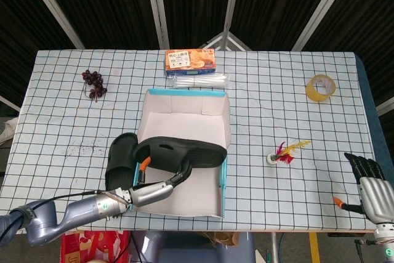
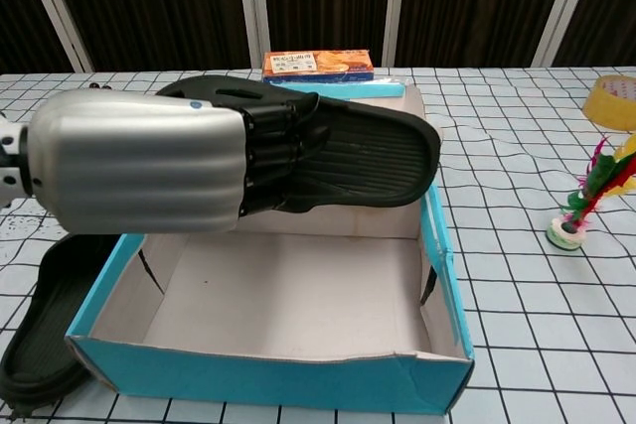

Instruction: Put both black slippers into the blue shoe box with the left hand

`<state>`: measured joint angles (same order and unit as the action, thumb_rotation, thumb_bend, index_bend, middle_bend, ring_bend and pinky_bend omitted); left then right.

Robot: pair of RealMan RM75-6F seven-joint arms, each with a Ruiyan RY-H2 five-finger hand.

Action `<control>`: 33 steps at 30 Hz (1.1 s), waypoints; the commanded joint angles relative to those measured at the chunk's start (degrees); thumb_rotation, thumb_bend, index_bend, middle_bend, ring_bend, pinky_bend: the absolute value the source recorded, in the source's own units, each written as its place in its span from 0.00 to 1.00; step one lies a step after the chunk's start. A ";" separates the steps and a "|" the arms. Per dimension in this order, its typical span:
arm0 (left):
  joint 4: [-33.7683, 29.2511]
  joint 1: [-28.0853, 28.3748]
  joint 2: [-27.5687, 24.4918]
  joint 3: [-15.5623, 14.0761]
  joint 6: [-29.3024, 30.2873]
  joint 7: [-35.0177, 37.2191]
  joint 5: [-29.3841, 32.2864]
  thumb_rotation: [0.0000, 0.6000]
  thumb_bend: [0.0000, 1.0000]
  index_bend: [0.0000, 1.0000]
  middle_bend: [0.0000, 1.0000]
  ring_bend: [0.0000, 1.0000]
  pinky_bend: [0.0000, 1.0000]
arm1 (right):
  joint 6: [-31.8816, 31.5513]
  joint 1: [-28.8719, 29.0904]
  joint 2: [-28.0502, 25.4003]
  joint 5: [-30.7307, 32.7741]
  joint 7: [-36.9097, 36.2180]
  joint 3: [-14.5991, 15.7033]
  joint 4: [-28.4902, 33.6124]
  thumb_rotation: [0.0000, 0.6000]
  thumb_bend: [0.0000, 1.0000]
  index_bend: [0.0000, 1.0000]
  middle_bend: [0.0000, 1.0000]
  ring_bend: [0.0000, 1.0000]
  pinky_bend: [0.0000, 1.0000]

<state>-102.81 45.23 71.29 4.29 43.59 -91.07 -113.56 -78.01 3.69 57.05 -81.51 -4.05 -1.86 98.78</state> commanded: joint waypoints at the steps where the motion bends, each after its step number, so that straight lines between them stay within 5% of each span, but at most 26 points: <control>1: 0.90 -0.14 0.57 -0.25 -0.28 0.65 -0.36 1.00 0.58 0.49 0.59 0.13 0.17 | 0.02 0.01 -0.01 0.00 -0.02 0.01 0.02 1.00 0.16 0.05 0.11 0.08 0.04; 33: 7.85 1.59 4.40 -0.33 -1.15 9.03 -4.54 1.00 0.58 0.50 0.59 0.13 0.17 | 0.18 -0.03 -0.24 0.03 -0.56 0.14 0.08 1.00 0.16 0.05 0.11 0.08 0.04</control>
<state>-95.07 46.73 75.59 3.87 42.54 -82.16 -118.19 -77.82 3.66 56.81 -81.48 -4.61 -1.73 98.86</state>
